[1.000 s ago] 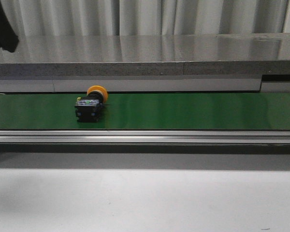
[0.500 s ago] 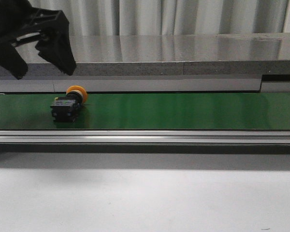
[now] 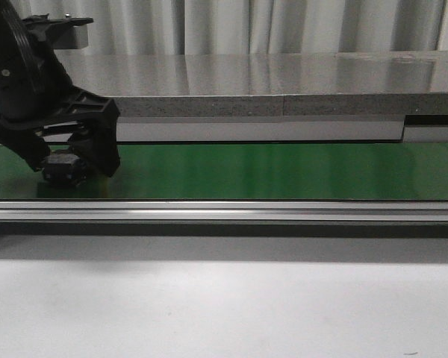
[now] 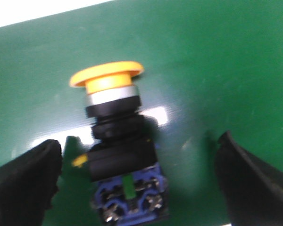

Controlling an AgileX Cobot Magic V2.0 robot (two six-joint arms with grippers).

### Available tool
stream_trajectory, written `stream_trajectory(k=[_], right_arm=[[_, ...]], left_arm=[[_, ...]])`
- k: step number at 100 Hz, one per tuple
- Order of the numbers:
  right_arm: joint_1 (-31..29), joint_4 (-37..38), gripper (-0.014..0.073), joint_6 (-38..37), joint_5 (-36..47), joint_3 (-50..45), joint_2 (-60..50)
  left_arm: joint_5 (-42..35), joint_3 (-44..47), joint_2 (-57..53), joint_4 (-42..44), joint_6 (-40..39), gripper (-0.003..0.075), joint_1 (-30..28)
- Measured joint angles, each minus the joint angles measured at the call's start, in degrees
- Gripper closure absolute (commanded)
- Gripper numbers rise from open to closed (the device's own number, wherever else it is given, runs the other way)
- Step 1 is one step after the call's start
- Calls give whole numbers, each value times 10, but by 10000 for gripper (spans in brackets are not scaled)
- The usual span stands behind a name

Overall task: Move button from right to left
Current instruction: 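Lower the left gripper onto the button and close it, then lift the button with the left gripper and move it over the blue tray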

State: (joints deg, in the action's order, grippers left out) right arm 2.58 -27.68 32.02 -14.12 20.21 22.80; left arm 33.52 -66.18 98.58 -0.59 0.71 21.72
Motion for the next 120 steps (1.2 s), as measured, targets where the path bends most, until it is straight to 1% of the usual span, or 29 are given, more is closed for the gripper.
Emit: stream_trajectory(k=[3, 5, 6, 12, 19, 24, 40, 53, 63, 85, 120], right_arm=[[0, 0, 661, 0, 0, 0, 0], [0, 0, 661, 0, 0, 0, 0], [0, 0, 661, 0, 0, 0, 0], [0, 0, 661, 0, 0, 0, 0], [0, 0, 661, 0, 0, 0, 0], [0, 0, 661, 0, 0, 0, 0], [0, 0, 661, 0, 0, 0, 0], [0, 0, 661, 0, 0, 0, 0], [0, 0, 661, 0, 0, 0, 0], [0, 0, 661, 0, 0, 0, 0], [0, 0, 661, 0, 0, 0, 0]], left_arm=[[0, 0, 1, 1, 0, 244, 0], [0, 0, 3, 1, 0, 285, 0], [0, 0, 4, 2, 0, 285, 0], [0, 0, 4, 2, 0, 388, 0], [1, 0, 4, 6, 0, 458, 0], [2, 0, 4, 6, 0, 481, 0], [18, 0, -7, 30, 0, 485, 0], [39, 0, -36, 85, -29, 484, -1], [57, 0, -61, 118, -49, 484, -16], [73, 0, -105, 135, -59, 485, -86], [62, 0, -110, 150, -57, 485, -218]])
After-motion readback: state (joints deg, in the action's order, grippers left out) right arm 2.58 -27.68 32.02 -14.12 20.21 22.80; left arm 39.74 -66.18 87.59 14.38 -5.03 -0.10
